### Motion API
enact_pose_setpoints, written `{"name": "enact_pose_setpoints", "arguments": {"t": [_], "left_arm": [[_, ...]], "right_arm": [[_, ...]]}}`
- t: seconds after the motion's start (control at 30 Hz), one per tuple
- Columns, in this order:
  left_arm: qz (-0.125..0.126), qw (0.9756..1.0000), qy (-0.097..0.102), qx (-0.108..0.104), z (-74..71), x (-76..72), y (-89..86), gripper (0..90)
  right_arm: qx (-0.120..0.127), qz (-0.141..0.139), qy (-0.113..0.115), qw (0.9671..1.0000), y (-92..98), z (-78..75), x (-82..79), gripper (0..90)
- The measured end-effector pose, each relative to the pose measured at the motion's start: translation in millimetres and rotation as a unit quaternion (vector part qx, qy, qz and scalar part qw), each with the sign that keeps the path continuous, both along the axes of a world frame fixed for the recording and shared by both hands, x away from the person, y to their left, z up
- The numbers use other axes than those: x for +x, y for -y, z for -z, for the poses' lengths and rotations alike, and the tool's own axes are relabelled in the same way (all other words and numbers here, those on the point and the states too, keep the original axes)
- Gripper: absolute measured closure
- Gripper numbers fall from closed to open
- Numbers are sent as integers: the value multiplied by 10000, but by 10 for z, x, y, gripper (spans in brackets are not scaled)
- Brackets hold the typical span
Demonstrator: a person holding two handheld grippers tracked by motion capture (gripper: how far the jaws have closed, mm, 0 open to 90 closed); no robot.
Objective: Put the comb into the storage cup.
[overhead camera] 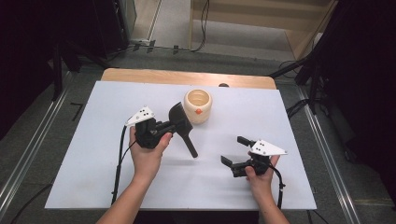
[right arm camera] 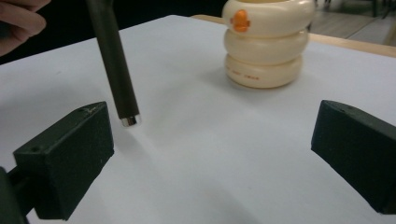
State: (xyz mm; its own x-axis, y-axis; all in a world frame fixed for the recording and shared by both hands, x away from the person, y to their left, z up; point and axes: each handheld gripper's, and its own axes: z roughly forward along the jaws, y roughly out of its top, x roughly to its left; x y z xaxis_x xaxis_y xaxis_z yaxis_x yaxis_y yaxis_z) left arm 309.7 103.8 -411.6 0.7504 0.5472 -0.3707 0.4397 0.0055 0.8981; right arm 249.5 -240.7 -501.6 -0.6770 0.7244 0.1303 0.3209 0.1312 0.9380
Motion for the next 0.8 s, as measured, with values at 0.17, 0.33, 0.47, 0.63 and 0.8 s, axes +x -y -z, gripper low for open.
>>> {"name": "enact_pose_setpoints", "arguments": {"t": [0.17,0.33,0.47,0.63,0.8], "left_arm": [[37,10000,26,46,-17,17,2,843],[35,10000,54,38,-47,40,-1,843],[-21,10000,81,44,-83,68,-15,843],[-5,9998,169,45,-121,99,-37,843],[25,9998,201,54,-156,139,-44,842]], "right_arm": [[3,220,16,9998,184,12,-55,0],[2,381,6,9993,318,39,-93,0],[1,466,25,9989,410,42,-135,0],[13,572,14,9984,551,44,-196,0],[30,677,45,9977,695,47,-262,0]]}}
